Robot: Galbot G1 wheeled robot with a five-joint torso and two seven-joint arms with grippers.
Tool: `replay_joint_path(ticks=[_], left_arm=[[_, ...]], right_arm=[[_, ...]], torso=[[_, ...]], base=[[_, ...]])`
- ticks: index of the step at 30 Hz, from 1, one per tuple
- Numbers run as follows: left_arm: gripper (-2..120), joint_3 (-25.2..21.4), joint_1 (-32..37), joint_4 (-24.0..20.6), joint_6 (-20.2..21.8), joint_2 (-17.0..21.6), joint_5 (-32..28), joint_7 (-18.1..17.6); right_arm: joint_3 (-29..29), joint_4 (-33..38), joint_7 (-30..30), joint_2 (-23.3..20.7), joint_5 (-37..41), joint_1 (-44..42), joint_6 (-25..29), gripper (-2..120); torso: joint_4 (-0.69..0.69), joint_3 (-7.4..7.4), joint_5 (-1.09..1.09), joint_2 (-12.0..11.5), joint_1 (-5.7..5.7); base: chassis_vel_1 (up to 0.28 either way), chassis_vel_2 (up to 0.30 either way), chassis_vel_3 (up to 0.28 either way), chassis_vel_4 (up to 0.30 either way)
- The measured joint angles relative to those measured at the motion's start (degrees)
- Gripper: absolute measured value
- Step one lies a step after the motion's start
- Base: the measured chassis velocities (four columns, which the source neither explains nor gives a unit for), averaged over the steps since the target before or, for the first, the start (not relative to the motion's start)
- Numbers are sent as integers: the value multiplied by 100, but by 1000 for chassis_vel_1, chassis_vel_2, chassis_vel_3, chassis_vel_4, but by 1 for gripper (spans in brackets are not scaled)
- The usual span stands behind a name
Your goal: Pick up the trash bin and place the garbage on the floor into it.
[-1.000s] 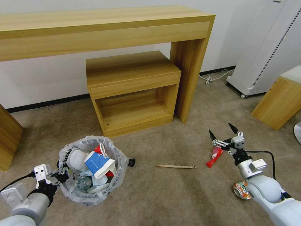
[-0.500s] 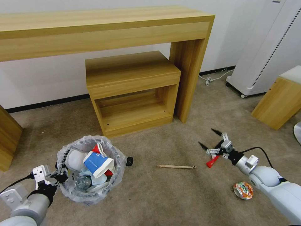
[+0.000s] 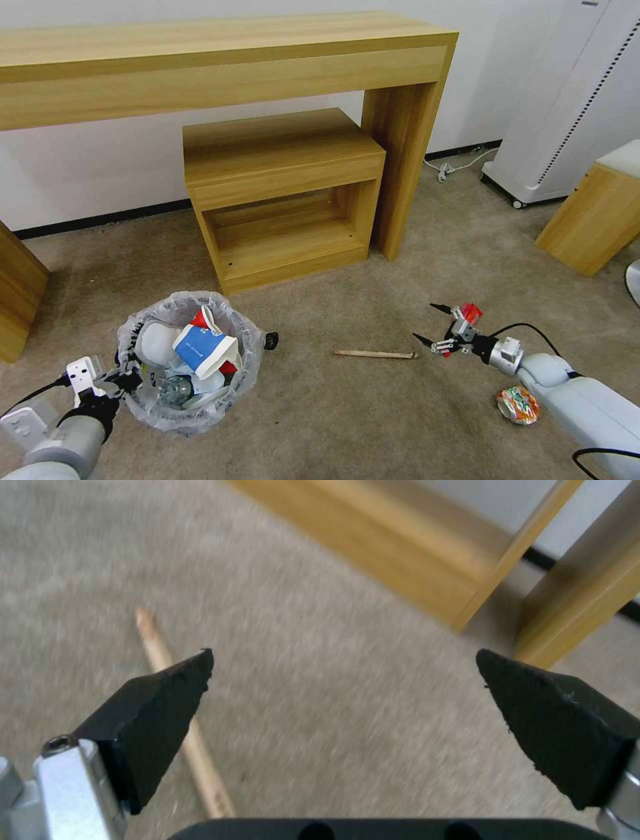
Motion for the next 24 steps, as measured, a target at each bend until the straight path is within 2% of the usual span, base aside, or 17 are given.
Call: replay_joint_path(ticks=[8, 16, 19, 24], left_arm=[[1, -46, -20, 62, -27, 47, -47, 24], [1, -78, -24, 74, -35, 121, -116, 32], [1, -71, -31, 107, -37, 151, -130, 32], [1, -65, -50, 127, -39, 196, -149, 32]], right_arm=[[-446, -706, -187, 373, -207, 324, 47, 100], [-554, -1096, -289, 601, -349, 443, 92, 100], [-504, -1441, -341, 761, -513, 475, 181, 100], [-474, -1555, -352, 825, -559, 475, 193, 100]], torso=[[1, 0, 0, 0, 0], [0, 0, 0, 0, -1], [1, 0, 1, 0, -1], [0, -1, 0, 0, -1]], base=[[0, 0, 0, 0], [0, 0, 0, 0], [0, 0, 0, 0], [0, 0, 0, 0]])
